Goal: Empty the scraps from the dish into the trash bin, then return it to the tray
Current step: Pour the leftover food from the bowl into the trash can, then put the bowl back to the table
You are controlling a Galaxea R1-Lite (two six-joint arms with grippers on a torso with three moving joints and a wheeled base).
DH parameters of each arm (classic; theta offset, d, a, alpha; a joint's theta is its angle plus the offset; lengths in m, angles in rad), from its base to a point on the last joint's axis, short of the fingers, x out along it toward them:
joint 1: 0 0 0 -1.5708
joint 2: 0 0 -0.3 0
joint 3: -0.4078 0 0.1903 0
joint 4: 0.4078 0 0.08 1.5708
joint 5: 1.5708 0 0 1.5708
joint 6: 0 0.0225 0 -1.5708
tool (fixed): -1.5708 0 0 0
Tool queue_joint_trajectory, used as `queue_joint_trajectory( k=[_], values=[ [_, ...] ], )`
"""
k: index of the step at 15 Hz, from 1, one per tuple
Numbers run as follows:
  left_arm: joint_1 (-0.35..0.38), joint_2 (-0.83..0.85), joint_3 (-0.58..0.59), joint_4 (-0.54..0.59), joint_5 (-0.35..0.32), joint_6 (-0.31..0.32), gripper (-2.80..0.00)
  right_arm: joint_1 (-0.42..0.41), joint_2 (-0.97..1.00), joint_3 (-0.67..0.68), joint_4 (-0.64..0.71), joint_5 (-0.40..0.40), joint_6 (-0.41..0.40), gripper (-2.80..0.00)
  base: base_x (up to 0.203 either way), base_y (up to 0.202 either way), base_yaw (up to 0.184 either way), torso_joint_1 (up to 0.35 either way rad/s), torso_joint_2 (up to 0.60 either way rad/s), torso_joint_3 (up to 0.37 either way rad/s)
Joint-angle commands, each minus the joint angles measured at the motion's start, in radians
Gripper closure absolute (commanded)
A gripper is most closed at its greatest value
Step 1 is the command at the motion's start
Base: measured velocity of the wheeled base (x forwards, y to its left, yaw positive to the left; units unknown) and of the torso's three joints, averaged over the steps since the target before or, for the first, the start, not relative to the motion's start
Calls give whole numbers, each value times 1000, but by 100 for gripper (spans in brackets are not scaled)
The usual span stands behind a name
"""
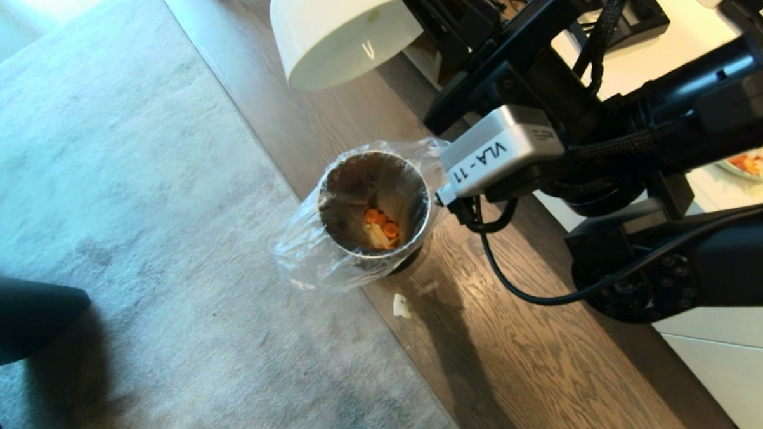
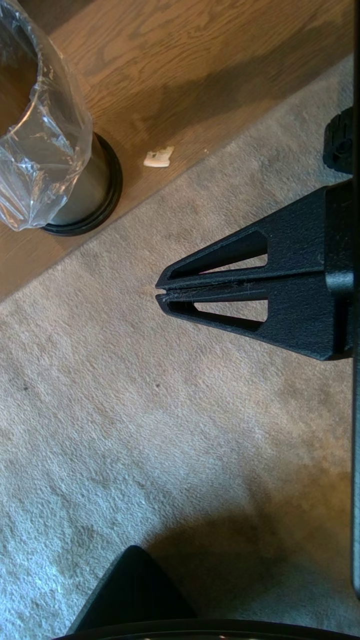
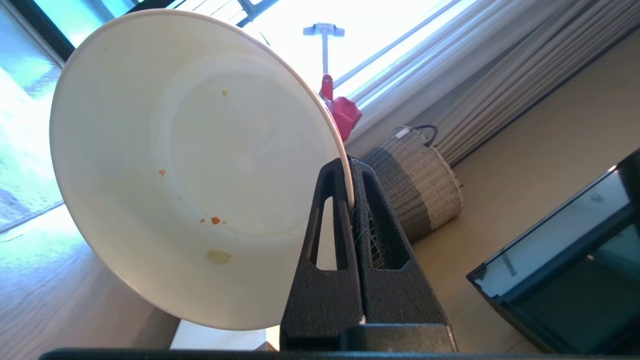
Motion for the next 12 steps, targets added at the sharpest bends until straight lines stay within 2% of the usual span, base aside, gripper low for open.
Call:
queue_joint_trajectory(
  k=[1, 3, 7, 9, 12],
  values=[
    [0, 0, 0, 0, 0, -1, 0, 0, -8, 42, -45, 2, -3, 0, 0, 0, 0, 0, 0, 0],
    [0, 0, 0, 0, 0, -1, 0, -1, -25, 95, -44, -6, 18, 0, 0, 0, 0, 0, 0, 0],
    [0, 0, 0, 0, 0, -1, 0, -13, -47, 170, -44, -105, 83, 0, 0, 0, 0, 0, 0, 0],
    [0, 0, 0, 0, 0, -1, 0, -44, -69, 207, -44, -144, 96, 0, 0, 0, 0, 0, 0, 0],
    [0, 0, 0, 0, 0, -1, 0, -90, -120, 339, -44, -272, 161, 0, 0, 0, 0, 0, 0, 0]
  ],
)
